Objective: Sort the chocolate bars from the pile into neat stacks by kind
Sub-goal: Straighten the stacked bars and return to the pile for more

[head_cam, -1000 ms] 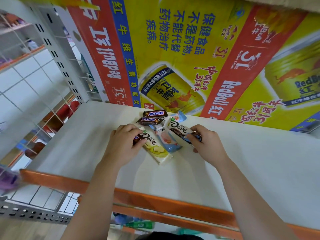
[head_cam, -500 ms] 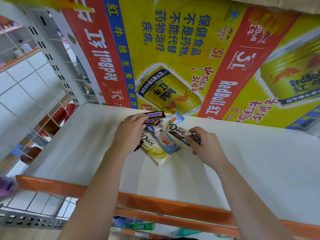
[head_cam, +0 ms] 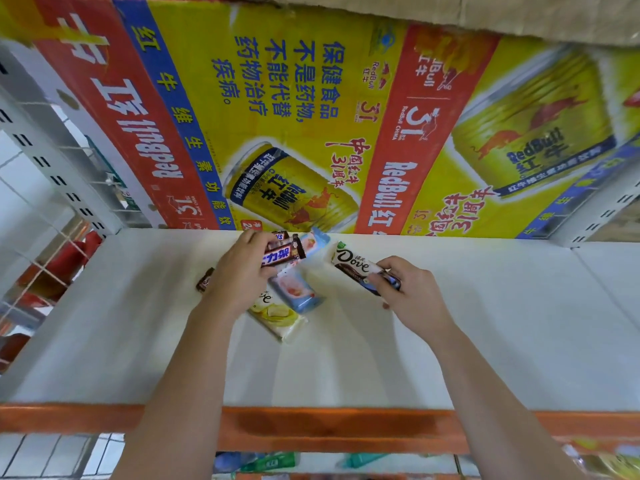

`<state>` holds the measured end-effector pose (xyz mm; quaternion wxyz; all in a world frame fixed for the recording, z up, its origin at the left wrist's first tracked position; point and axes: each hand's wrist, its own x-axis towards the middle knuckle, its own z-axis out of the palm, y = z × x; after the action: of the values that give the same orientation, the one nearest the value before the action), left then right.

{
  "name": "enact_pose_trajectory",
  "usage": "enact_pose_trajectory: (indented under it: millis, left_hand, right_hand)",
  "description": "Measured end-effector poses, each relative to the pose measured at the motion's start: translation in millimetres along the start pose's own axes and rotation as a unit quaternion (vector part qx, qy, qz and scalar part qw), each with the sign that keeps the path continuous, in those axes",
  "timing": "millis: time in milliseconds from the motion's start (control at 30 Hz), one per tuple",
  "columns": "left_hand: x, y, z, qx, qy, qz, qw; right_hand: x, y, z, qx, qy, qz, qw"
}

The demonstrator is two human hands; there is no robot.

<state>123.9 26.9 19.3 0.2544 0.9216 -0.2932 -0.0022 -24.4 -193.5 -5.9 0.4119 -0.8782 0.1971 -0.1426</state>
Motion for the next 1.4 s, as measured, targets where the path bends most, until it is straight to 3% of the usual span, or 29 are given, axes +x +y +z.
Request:
enact_pose_trajectory:
  millis: [200,667,1033,1400]
  left_hand:
    - [-10,76,21,-0.148,-0.032,0.006,0.988]
    - [-34,340,169,-0.228,-0.081,0.090,0.966]
    - [-36,502,263,-0.229,-0.107,0.143,0.957]
    - [40,617,352,-0.217,-0.089,0.147,0.961]
  right_hand:
    - [-24,31,-51,0.047,0.043,0.031,0.997]
    - [-137,177,-275,0.013,0.156,0.087,0.984]
    - [-186,280,-406,-0.017,0.219,0.137,0.966]
    - [-151,364,-524,-0.063,0.260,0.119,0.956]
